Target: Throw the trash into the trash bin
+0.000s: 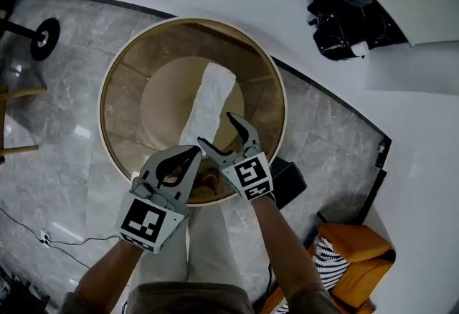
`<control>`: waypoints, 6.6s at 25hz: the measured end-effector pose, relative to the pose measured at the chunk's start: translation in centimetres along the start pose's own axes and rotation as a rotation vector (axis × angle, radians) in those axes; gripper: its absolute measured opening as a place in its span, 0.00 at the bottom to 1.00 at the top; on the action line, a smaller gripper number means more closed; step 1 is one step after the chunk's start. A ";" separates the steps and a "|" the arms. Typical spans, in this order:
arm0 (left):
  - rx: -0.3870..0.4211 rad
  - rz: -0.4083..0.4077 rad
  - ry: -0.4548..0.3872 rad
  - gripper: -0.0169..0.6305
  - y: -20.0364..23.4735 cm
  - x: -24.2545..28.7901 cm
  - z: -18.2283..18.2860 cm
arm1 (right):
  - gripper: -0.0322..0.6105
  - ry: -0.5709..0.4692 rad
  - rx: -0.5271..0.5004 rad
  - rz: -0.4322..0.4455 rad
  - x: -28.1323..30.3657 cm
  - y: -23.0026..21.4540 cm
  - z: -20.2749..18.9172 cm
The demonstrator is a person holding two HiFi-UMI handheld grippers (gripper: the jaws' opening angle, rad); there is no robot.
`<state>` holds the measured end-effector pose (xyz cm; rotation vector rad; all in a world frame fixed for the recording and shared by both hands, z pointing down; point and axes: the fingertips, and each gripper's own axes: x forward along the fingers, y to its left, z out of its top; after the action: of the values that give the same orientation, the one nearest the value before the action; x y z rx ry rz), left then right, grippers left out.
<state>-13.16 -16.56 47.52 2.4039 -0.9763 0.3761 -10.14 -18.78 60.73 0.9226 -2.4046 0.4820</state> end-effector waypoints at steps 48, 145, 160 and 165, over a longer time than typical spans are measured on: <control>-0.096 0.013 0.052 0.06 4.4 1.7 -4.7 | 0.09 0.202 -0.039 -0.098 6.5 -4.2 -5.8; 0.283 -0.671 0.443 0.05 -37.0 10.5 -18.8 | 0.42 0.179 0.726 -0.682 -30.9 -2.9 -39.4; 0.259 -0.660 0.429 0.06 -37.8 9.5 -15.7 | 0.08 0.065 0.701 -0.716 -34.1 -2.7 -33.8; 0.265 -0.664 0.427 0.05 -38.4 7.6 -12.9 | 0.08 0.046 0.711 -0.714 -36.2 -1.2 -29.4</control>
<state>18.61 9.64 47.84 2.5468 0.0768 0.7501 23.56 13.27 63.61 1.9248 -1.6684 1.0597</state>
